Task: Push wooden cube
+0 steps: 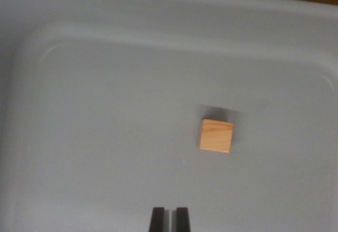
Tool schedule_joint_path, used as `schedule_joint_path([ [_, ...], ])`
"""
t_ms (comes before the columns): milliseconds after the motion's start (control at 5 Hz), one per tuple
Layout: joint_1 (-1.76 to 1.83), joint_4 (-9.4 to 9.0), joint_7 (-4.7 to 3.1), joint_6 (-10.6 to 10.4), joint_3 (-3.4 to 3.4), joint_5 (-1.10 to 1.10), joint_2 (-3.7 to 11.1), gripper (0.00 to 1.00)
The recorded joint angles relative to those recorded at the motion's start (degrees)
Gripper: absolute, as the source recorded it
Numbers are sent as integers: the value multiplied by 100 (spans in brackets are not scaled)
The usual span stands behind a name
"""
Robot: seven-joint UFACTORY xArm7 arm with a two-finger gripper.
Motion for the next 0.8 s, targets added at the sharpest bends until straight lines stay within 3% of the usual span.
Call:
schedule_joint_path([
  [600,-11,-106,-2,-137,-14,-3,40,0],
  [800,-24,-231,-3,-299,-30,-7,88,0],
])
